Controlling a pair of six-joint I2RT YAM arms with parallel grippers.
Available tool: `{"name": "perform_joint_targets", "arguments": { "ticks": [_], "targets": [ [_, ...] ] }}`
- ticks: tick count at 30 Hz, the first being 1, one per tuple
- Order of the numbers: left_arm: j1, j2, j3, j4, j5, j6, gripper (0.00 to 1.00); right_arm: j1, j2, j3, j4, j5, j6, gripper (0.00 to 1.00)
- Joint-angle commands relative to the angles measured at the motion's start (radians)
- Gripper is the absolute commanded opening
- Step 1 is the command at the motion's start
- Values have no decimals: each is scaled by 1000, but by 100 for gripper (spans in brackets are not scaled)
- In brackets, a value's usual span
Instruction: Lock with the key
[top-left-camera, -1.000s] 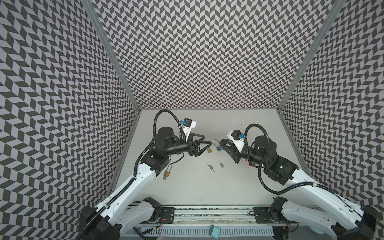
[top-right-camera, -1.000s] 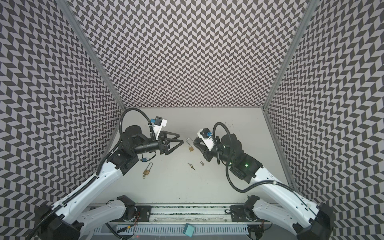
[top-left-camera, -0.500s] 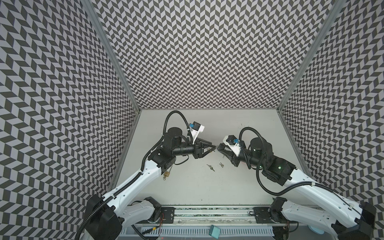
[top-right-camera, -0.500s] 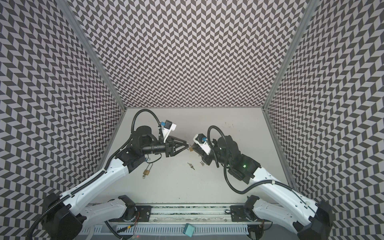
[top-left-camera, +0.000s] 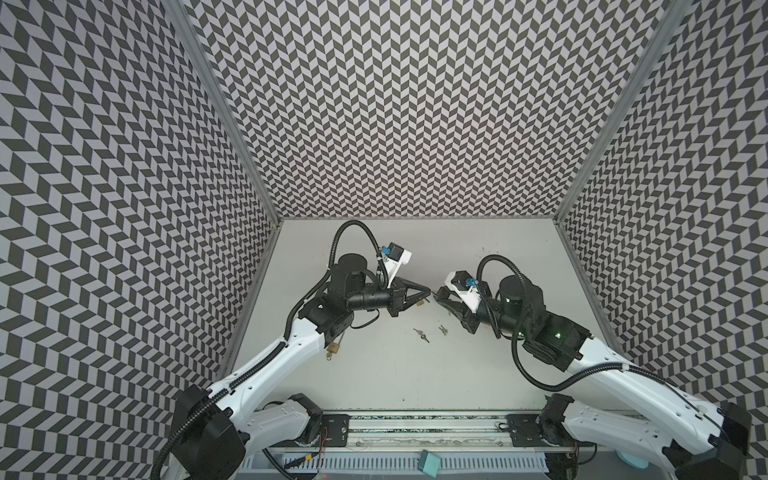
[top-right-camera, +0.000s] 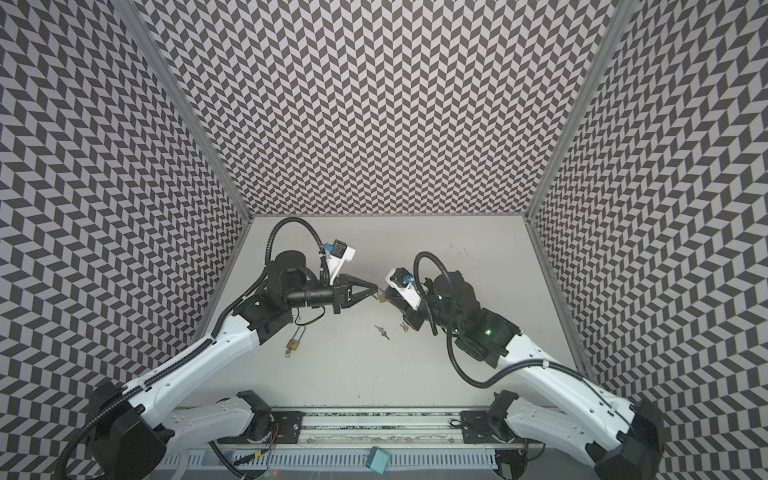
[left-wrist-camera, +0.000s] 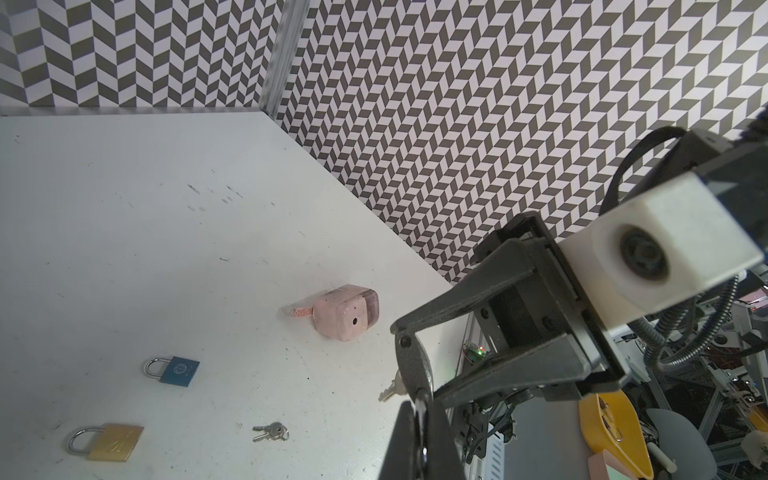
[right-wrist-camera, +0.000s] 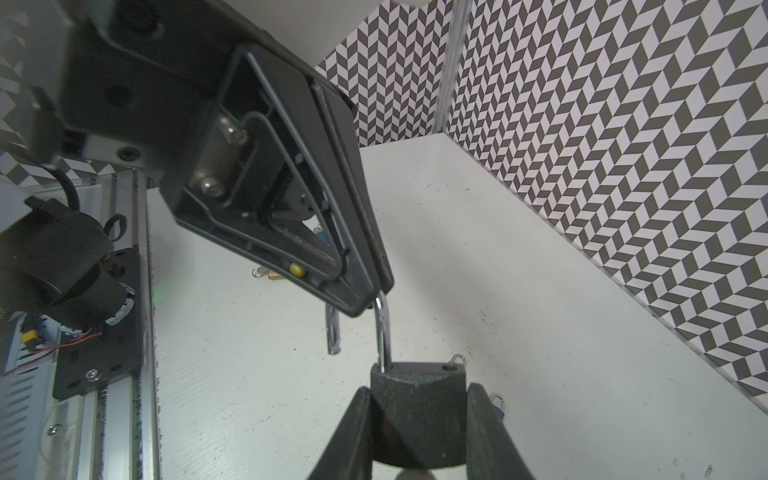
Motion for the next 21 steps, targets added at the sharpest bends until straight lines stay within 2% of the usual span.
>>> {"name": "perform_joint_targets", "arguments": {
  "ticks": [1,3,4,7,8,9,10,16,21],
  "targets": [
    [-9,-12,29,17,20,12,0,6,-10,28,78,-4,1,0],
    [-9,-26,24,31,14,2,0,6,-23,21,97,11,9,0],
    [-7,-39,21,45,10,-7,0,6,-35,14,115,20,12,14],
    [-2,-85,5,106,2,-33,0,6,-77,-23,207,42,17,70],
    [5,-100,-4,136,3,-49,0,6,-89,-31,235,42,16,85],
    [13,-111,-14,162,8,-64,0,6,-97,-34,258,39,12,94],
    [24,-126,-23,192,17,-84,0,6,-107,-41,288,32,11,100],
    [93,-194,-81,397,67,-244,0,7,-144,-110,521,-27,-19,99],
    [106,-213,-92,511,93,-319,0,9,-123,-102,642,-209,15,96]
  ]
}}
